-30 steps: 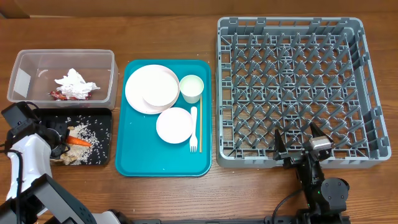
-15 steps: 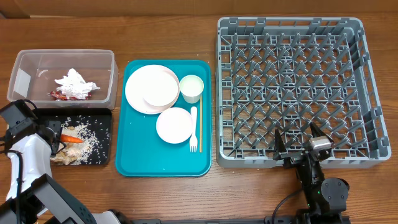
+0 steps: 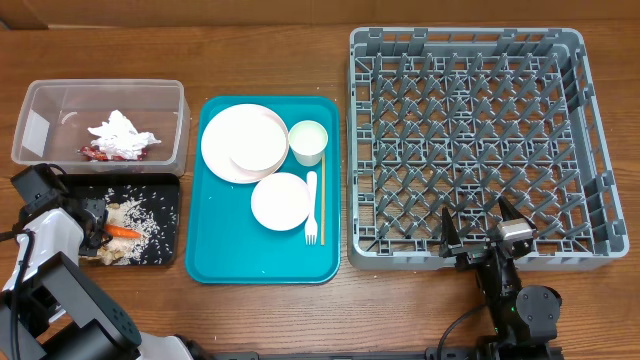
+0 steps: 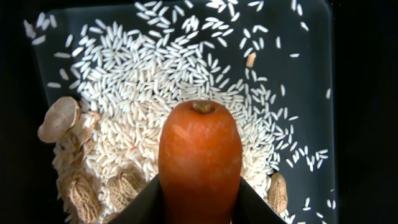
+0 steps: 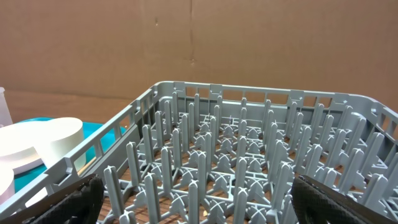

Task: Sort waste into correct bins and load items into the dishwasher rack
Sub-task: 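Carry the carrot left and drop it onto the black tray, then swing the left gripper right over the white cup on the teal tray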

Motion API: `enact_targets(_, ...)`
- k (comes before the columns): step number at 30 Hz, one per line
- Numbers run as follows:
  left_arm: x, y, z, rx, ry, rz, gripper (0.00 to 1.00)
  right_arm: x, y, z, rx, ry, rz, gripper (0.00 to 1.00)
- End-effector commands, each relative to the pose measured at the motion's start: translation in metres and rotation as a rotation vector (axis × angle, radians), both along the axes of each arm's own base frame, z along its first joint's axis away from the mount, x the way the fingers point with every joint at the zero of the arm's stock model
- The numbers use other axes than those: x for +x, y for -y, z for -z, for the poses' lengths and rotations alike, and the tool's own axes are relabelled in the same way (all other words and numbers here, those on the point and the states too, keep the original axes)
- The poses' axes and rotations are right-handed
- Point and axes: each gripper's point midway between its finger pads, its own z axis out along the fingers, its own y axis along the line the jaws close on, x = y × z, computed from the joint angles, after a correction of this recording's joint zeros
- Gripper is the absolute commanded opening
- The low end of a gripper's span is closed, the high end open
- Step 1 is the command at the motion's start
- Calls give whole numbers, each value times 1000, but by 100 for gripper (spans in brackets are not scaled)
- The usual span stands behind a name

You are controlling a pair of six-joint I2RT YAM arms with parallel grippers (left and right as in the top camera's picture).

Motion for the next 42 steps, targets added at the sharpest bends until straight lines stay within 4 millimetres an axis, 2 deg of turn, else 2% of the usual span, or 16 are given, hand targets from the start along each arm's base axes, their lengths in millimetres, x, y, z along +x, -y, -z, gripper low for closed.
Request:
enact_targets(1,3,-8,-6,36,-6,41,60,0,-1,2,2,0,-6,100)
enact_targets(4,12,-9,-17,42,-6,121,70,0,-1,2,2,0,-6,100)
enact_targets(9,22,3,-40,-47,14,164,84,0,-1,2,2,0,-6,100)
enact_targets(11,25,8,-57,-75,28,185,89,0,-1,2,2,0,-6,100)
enact_targets(14,41,25,-97,-134,114,298,94,0,-1,2,2,0,-6,100)
enact_targets(19,69,65,-174,-181,324,531,93,0,-1,2,2,0,-6,100)
enact_targets(22,85,103,-221,-171,481,745,74,0,-1,2,2,0,-6,100)
enact_targets(26,94,156,-253,-155,549,909,69,0,-1,2,2,0,-6,100)
enact_targets(29,94,206,-251,-163,498,1029,68,0,-1,2,2,0,-6,100)
enact_targets(34,85,277,-215,-71,243,1196,69,0,-1,2,2,0,-6,100)
enact_targets(38,69,315,-181,-12,32,1266,64,0,-1,2,3,0,-6,100)
enact_targets(42,59,348,-146,-38,-112,1313,59,0,-1,2,3,0,-6,100)
